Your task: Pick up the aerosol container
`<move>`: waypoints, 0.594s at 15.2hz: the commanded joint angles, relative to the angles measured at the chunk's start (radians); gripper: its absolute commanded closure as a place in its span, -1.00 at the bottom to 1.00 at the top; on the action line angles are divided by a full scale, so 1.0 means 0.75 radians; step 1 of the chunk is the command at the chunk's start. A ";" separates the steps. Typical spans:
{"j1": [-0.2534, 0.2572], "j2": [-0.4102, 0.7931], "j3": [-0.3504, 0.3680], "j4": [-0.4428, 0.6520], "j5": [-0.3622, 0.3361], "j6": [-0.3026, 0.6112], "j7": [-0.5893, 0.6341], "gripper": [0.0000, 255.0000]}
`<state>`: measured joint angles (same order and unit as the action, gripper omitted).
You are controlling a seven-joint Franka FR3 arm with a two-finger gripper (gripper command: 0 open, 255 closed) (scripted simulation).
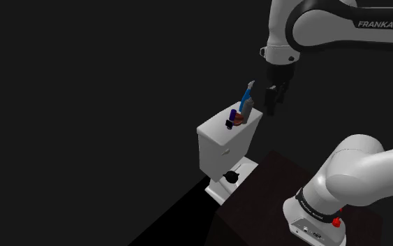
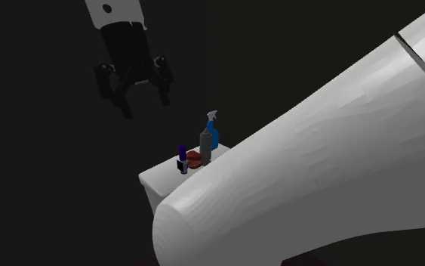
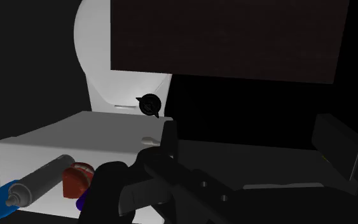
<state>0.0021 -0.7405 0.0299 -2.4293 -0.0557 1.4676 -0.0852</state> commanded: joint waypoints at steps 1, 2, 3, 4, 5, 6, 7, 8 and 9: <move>0.000 0.000 0.000 0.000 0.000 0.000 0.000 -1.00; -0.009 0.011 -0.016 -0.022 -0.025 0.040 -0.020 -1.00; -0.018 0.025 -0.031 -0.042 -0.051 0.080 -0.040 -1.00; -0.027 0.040 -0.047 -0.060 -0.076 0.121 -0.059 -1.00; -0.037 0.057 -0.064 -0.077 -0.101 0.163 -0.077 -1.00; -0.047 0.076 -0.080 -0.092 -0.126 0.206 -0.095 -1.00; -0.057 0.097 -0.096 -0.105 -0.151 0.249 -0.112 -1.00; -0.068 0.120 -0.113 -0.116 -0.175 0.292 -0.129 -1.00; -0.079 0.145 -0.129 -0.126 -0.200 0.336 -0.144 -1.00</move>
<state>-0.0475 -0.6575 -0.0518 -2.5192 -0.1834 1.6800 -0.1782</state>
